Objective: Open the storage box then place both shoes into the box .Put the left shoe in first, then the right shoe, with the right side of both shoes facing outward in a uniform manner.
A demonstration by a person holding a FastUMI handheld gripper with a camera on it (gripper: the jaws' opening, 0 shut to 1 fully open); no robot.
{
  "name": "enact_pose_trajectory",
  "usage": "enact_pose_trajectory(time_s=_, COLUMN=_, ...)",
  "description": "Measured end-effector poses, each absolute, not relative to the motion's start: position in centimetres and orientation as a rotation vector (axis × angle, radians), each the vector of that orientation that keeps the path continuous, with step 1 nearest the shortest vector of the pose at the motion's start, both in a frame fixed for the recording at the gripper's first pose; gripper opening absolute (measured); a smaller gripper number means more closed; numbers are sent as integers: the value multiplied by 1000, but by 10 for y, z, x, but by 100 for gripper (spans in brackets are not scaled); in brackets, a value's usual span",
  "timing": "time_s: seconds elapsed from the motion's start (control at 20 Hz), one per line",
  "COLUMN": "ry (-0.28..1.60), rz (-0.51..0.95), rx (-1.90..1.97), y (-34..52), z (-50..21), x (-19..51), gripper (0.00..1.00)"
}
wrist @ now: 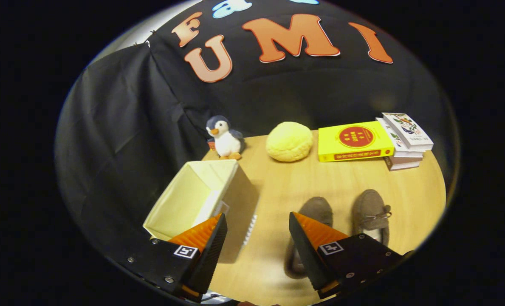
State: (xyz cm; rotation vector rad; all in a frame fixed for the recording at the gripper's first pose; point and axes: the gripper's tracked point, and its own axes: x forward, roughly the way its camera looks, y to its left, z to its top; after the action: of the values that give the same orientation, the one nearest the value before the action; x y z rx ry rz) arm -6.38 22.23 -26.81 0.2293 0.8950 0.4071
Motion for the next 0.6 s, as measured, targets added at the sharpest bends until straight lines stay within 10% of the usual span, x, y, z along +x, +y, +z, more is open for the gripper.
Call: enact_pose_trajectory(time_s=0.6, ry=1056, rz=251, rx=90, y=156, z=-370, x=-90, gripper=91)
